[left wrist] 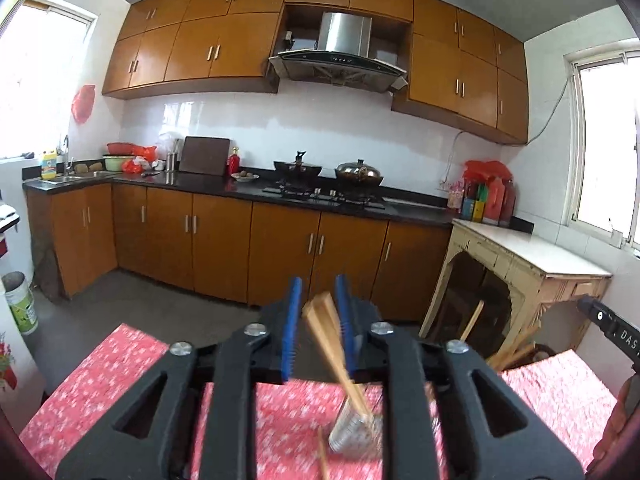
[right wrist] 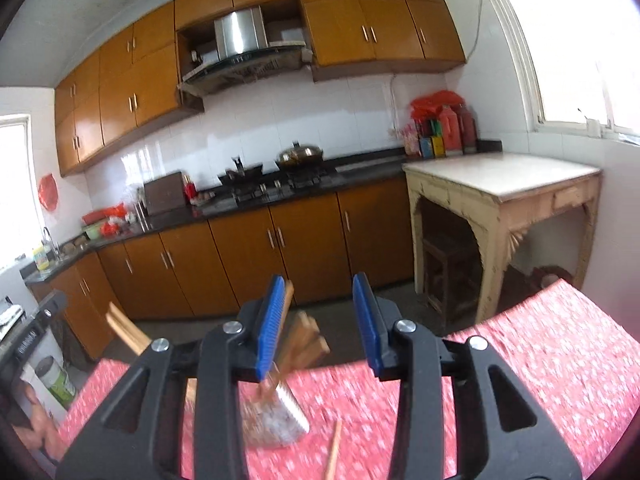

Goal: Organize utensils
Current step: 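Close the right gripper on a loose chopstick while the left gripper grasps another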

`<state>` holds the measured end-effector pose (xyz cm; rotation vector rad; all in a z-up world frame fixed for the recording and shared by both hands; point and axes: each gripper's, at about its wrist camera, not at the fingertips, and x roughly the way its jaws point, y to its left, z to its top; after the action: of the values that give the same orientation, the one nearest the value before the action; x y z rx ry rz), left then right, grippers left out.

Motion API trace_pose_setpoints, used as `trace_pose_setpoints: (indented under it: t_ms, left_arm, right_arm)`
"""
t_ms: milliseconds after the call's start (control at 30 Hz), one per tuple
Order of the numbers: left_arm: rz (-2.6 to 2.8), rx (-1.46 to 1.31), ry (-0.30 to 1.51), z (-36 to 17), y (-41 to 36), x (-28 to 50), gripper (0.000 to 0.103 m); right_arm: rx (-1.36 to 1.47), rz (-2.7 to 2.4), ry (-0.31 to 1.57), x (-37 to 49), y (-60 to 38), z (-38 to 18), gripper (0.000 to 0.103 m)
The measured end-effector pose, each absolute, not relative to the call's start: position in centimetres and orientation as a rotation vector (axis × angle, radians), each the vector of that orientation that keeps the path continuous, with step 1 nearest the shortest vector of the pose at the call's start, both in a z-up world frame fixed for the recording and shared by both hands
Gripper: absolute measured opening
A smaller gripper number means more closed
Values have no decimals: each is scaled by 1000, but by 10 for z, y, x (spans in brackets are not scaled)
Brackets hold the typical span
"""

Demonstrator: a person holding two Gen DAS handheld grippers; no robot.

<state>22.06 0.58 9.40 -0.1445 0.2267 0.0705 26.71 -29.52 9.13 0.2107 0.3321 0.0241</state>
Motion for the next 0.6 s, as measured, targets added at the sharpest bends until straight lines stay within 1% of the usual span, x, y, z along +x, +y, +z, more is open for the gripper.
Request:
trace_pose_setpoints:
  t_ms: [33,200,300,333,433,600]
  left_arm:
    - [74,-145,234,90,8,216,26]
    - [71,-139,315,52,12,189,27]
    - [60,-130,397,19,9,176,28]
    - [43,-133,433,4,7,171,29]
    - [20,-124,504,-25,-2,161,38]
    - [-16,-138,644,-69,-11,159,40]
  right_arm:
    - [210,21,351,262,-297,83,36]
    - [213,26,483,238,-298,22,36]
    - [205,46,573,222,-289,-18,36]
    - [201,57,598,218,-285,-29,36]
    - [173,97,681,204,-267,-63,36]
    - [126,162,815,189,-238,-109,36]
